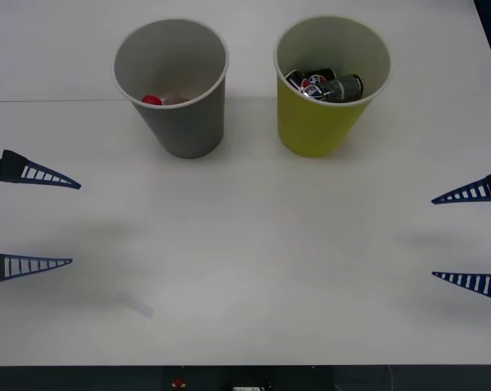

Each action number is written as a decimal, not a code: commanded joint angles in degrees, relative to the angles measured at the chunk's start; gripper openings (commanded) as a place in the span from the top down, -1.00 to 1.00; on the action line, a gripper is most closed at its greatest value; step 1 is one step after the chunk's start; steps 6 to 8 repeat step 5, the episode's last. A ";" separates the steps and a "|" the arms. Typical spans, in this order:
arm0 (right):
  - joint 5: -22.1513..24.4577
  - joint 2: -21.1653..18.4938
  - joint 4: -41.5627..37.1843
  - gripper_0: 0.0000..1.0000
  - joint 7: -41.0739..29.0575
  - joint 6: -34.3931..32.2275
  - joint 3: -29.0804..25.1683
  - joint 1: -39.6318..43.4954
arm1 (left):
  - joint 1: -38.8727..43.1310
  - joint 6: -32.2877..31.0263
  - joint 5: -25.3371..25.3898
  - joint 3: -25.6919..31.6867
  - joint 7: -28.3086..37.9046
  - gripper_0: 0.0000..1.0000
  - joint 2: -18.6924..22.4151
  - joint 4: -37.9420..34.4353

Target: Put the can into the green bin and the plastic bottle into the gray bin

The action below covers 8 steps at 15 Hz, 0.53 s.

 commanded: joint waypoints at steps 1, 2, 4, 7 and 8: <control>0.00 0.00 0.00 -1.00 0.00 0.00 0.00 0.00 | 1.09 0.10 -0.60 0.81 -0.18 -1.00 -0.01 -0.13; 0.00 0.00 0.00 -1.00 0.00 0.00 0.00 0.00 | 1.27 0.10 -0.60 0.90 -0.27 -1.00 -0.01 -0.13; 0.00 0.00 0.00 -1.00 0.00 0.00 0.00 0.00 | 1.27 0.10 -0.60 0.90 -0.27 -1.00 -0.01 -0.13; 0.00 0.00 0.00 -1.00 0.00 0.00 0.00 0.00 | 1.27 0.10 -0.60 0.90 -0.27 -1.00 -0.01 -0.13; 0.00 0.00 0.00 -1.00 0.00 0.00 0.00 0.00 | 1.27 0.10 -0.60 0.90 -0.27 -1.00 -0.01 -0.13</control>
